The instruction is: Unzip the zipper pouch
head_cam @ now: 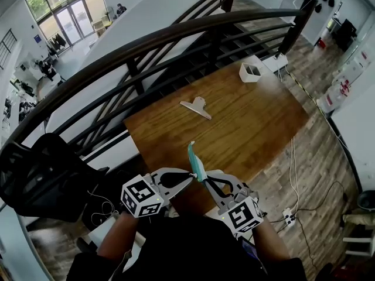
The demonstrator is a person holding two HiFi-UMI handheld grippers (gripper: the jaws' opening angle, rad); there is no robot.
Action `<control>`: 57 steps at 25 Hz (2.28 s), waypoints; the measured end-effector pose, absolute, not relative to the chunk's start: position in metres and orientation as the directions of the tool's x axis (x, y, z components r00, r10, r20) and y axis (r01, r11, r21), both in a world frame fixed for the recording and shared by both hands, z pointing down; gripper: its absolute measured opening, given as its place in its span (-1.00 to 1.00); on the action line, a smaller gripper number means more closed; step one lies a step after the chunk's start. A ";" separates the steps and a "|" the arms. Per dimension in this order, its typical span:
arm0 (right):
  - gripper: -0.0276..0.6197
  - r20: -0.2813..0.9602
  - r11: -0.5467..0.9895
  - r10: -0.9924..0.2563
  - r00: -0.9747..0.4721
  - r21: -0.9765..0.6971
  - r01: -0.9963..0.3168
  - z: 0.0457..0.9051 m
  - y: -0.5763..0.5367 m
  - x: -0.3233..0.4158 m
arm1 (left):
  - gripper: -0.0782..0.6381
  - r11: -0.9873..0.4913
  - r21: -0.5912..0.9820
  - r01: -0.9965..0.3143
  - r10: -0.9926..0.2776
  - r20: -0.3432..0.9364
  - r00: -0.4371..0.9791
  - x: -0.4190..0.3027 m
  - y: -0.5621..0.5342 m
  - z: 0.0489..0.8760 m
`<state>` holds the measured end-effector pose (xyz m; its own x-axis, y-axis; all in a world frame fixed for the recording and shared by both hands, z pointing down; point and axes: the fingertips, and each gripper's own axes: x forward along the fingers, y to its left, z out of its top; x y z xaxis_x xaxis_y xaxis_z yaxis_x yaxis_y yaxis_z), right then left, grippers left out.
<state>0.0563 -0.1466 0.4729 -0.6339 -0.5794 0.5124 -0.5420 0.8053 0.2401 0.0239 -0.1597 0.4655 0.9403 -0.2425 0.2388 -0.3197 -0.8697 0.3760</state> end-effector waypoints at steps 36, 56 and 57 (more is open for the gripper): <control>-0.82 0.467 0.814 -0.572 -0.674 0.228 -0.534 0.464 -0.137 0.042 | -0.74 -0.845 0.418 -0.332 -0.274 0.194 0.942 0.027 -0.158 0.458; -0.83 0.442 0.816 -0.577 -0.687 0.266 -0.514 0.453 -0.134 0.046 | -0.75 -0.806 0.413 -0.423 -0.346 0.251 0.904 0.012 -0.177 0.468; -0.83 0.439 0.814 -0.579 -0.687 0.268 -0.515 0.452 -0.135 0.046 | -0.75 -0.803 0.410 -0.433 -0.356 0.253 0.900 0.011 -0.178 0.468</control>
<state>0.0463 -0.1351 0.4517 -0.6871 -0.5788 0.4391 -0.5147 0.8144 0.2680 0.0112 -0.1781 0.4684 0.8997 -0.3559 0.2526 -0.4327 -0.8028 0.4103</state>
